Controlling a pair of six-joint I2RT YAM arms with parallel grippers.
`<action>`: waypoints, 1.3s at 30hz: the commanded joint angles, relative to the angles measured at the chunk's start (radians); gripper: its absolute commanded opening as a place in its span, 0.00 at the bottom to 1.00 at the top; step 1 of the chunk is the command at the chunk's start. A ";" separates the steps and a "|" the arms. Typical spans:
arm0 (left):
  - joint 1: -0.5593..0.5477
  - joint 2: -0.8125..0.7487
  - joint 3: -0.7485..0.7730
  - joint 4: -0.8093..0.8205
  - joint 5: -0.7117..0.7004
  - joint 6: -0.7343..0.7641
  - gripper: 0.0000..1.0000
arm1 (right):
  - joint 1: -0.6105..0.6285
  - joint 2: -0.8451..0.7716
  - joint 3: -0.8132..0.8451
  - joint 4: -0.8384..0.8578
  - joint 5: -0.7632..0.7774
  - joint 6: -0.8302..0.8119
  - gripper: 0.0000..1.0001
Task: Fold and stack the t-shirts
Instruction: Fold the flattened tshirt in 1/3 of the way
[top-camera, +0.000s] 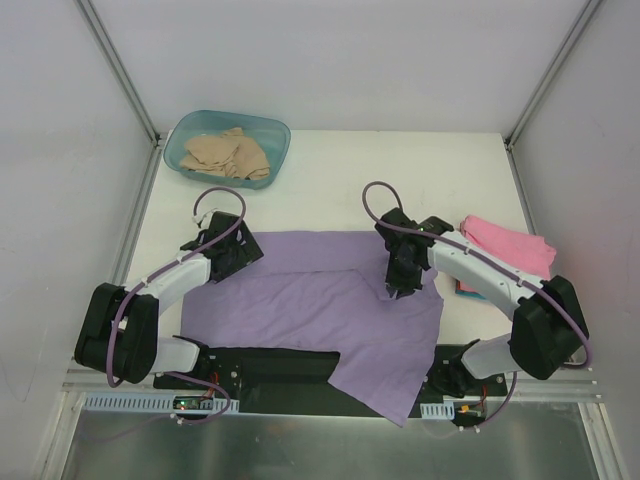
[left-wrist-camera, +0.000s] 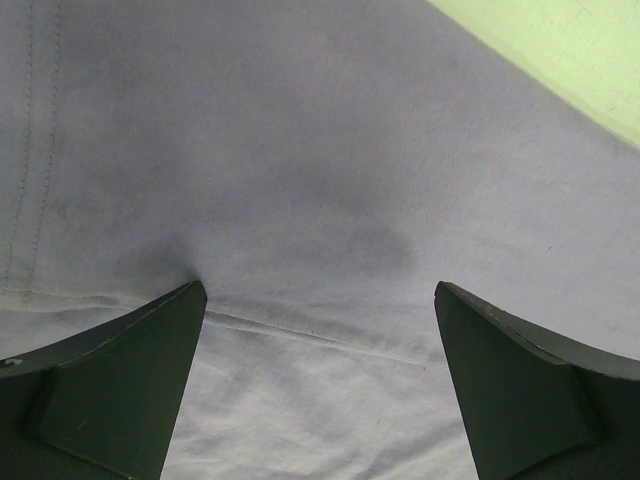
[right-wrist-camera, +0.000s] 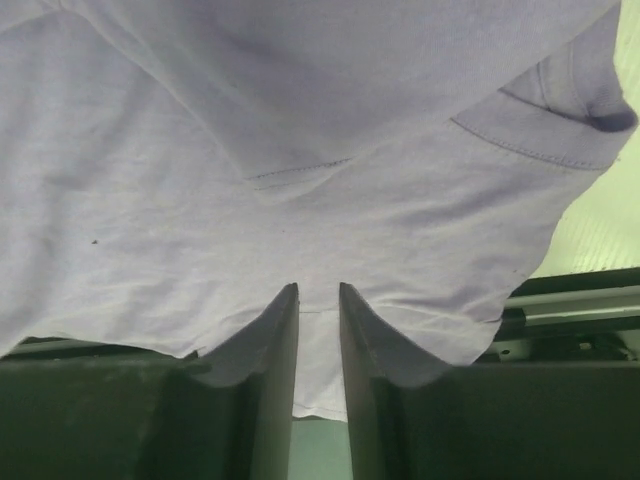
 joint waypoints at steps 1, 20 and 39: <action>0.008 -0.023 -0.006 -0.009 -0.011 0.022 0.99 | 0.012 0.011 0.044 -0.053 0.039 -0.007 0.30; 0.022 -0.007 -0.009 -0.009 -0.019 0.034 0.99 | -0.402 0.182 0.103 0.154 0.058 -0.434 0.50; 0.030 -0.006 -0.011 -0.009 -0.014 0.034 0.99 | -0.488 0.203 0.051 0.164 -0.120 -0.441 0.11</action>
